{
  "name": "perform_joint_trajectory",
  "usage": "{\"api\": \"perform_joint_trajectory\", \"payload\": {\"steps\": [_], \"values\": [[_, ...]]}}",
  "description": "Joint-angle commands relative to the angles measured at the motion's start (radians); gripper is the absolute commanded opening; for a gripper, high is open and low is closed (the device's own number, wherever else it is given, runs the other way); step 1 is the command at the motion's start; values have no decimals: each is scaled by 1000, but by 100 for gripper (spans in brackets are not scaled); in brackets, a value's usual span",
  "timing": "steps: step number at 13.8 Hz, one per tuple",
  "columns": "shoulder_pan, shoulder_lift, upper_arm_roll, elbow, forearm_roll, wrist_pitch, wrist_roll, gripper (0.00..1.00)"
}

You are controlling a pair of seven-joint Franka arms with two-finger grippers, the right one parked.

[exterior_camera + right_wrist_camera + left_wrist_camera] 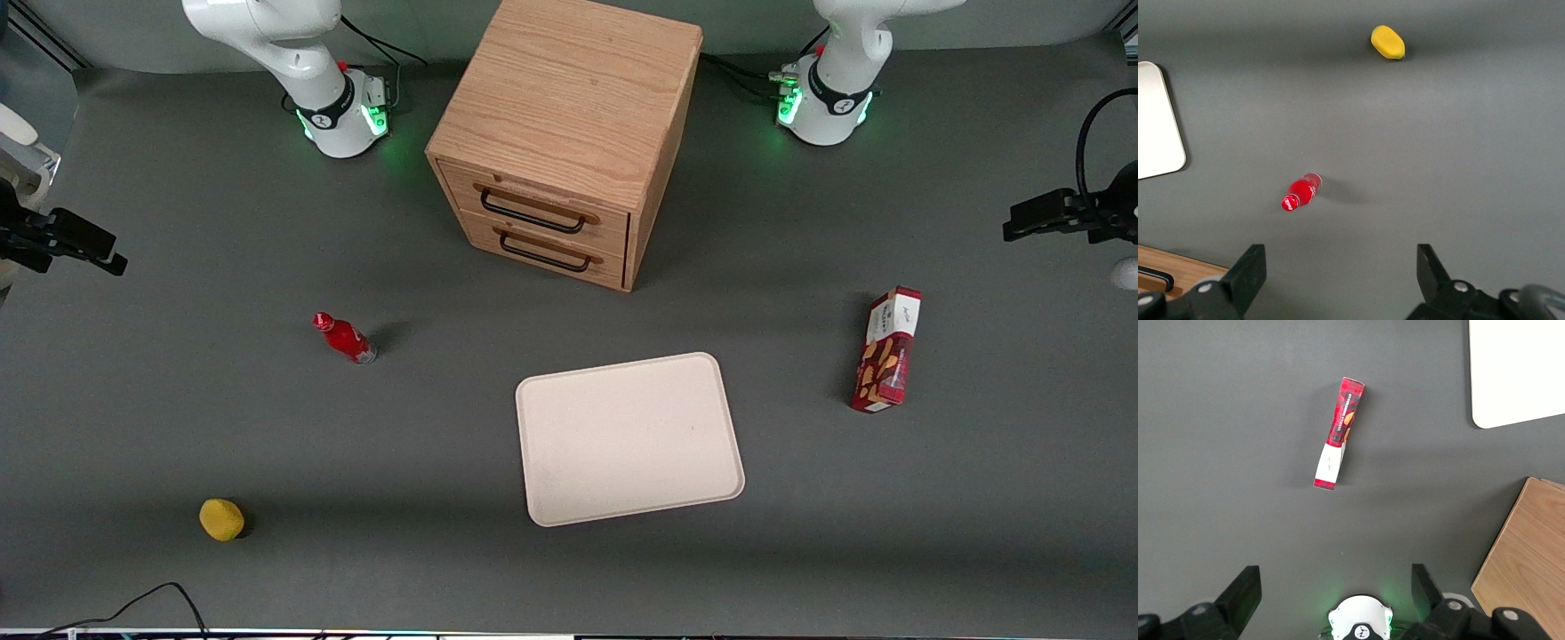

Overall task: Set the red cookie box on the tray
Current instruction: 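Move the left gripper down over the red cookie box and grasp it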

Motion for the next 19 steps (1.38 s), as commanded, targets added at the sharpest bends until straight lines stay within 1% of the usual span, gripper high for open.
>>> {"api": "perform_joint_trajectory", "payload": {"steps": [1,3,4,6,8,9,12,14,16,18,19], "values": [[-15,0,6,33,29,-45,-15,100],[-15,6,4,31,34,-46,-8,100],[-17,9,3,22,49,-43,-10,100],[-17,10,0,-70,57,27,36,100],[-14,3,7,-267,57,204,161,100],[-11,0,15,-350,45,293,178,100],[-14,-2,20,-585,43,559,220,100],[-12,3,21,-740,43,798,260,100],[-12,33,21,-849,43,1017,278,100],[-12,79,21,-914,43,1175,278,100],[-12,107,21,-931,42,1246,277,82]]}}
